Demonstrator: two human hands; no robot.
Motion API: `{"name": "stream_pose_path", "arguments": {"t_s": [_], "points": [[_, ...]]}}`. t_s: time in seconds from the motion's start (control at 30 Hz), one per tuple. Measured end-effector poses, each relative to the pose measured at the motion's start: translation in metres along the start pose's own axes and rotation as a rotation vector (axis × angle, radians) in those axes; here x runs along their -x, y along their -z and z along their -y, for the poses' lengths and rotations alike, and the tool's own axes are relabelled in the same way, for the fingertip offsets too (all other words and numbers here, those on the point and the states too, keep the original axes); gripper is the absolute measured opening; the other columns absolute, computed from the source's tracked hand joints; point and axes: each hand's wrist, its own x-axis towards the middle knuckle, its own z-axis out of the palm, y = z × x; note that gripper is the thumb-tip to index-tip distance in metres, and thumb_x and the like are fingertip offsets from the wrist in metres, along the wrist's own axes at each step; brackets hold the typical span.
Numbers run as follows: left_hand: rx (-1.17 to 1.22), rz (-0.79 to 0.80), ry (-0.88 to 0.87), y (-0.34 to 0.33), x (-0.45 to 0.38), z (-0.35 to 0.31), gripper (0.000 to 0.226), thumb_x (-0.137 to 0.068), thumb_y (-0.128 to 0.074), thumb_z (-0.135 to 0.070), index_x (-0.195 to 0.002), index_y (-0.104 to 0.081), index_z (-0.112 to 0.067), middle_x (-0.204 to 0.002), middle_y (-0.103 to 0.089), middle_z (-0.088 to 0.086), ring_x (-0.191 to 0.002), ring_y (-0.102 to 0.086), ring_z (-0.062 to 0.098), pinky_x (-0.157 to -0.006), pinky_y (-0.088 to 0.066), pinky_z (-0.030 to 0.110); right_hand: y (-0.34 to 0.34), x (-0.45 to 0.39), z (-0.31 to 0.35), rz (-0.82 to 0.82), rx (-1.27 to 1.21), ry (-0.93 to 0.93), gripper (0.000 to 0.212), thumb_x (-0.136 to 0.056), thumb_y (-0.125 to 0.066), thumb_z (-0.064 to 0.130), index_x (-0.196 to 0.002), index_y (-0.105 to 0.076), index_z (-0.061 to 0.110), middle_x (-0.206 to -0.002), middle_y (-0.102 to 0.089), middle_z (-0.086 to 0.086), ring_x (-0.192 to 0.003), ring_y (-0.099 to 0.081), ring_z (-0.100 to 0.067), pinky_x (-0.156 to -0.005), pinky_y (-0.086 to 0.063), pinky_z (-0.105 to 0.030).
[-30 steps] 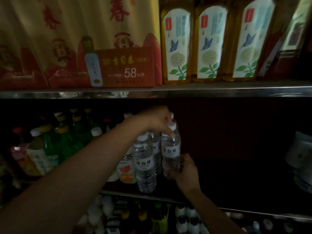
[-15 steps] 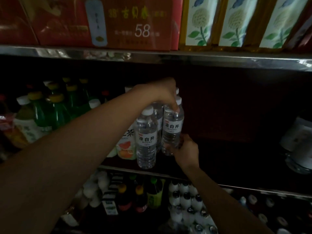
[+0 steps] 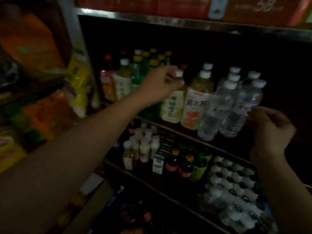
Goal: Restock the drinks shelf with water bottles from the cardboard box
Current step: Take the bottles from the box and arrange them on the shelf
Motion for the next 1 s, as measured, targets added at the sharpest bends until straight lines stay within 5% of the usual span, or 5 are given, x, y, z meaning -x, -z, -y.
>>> {"name": "stream_pose_path", "arguments": {"t_s": [0.17, 0.33, 0.57, 0.9, 1.0], "points": [[-0.026, 0.012, 0.258, 0.065, 0.126, 0.088, 0.061, -0.088, -0.062, -0.039, -0.141, -0.041, -0.017, -0.128, -0.055, -0.003, -0.114, -0.054, 0.011, -0.088, -0.042, 0.02, -0.069, 0.118, 0.022, 0.225, 0.009, -0.027, 0.006, -0.084, -0.061, 0.008, -0.079, -0.065, 0.01, -0.059, -0.063, 0.014, -0.063, -0.059, -0.003, -0.065, -0.051, -0.023], [0.025, -0.083, 0.51, 0.131, 0.266, 0.165, 0.056, -0.077, -0.068, -0.05, -0.118, -0.062, -0.012, -0.115, -0.067, 0.004, -0.109, -0.061, 0.018, -0.1, -0.047, 0.038, -0.132, 0.254, 0.007, 0.781, 0.119, -0.455, 0.012, -0.09, -0.064, 0.013, -0.079, -0.066, 0.015, -0.082, -0.066, -0.002, -0.078, -0.063, -0.019, -0.073, -0.052, -0.032], [0.058, -0.163, 0.808, 0.181, 0.439, 0.245, 0.04, -0.084, -0.067, -0.041, -0.105, -0.067, -0.007, -0.098, -0.067, 0.005, -0.095, -0.062, 0.021, -0.081, -0.047, 0.036, -0.183, 0.436, -0.05, 1.307, 0.432, -0.57, 0.022, -0.086, -0.07, 0.024, -0.103, -0.069, 0.012, -0.109, -0.066, -0.006, -0.104, -0.062, -0.021, -0.092, -0.051, -0.033], [0.291, -0.301, 1.268, 0.098, 0.614, 0.353, 0.011, -0.088, -0.065, -0.019, -0.085, -0.067, -0.009, -0.08, -0.059, 0.001, -0.087, -0.059, 0.024, -0.08, -0.042, 0.03, -0.174, 0.594, -0.19, 1.789, 0.789, -0.723, 0.051, -0.09, -0.065, 0.027, -0.134, -0.05, 0.006, -0.137, -0.05, -0.007, -0.125, -0.048, -0.024, -0.095, -0.039, -0.026], [0.336, -0.249, 1.438, 0.04, 0.665, 0.386, 0.035, -0.092, -0.059, -0.017, -0.119, -0.059, 0.004, -0.102, -0.065, 0.014, -0.109, -0.058, 0.03, -0.079, -0.042, 0.027, -0.153, 0.624, -0.251, 1.873, 0.909, -0.616, 0.018, -0.088, -0.066, 0.031, -0.092, -0.067, 0.013, -0.095, -0.062, -0.004, -0.095, -0.061, -0.023, -0.08, -0.045, -0.031]]}}
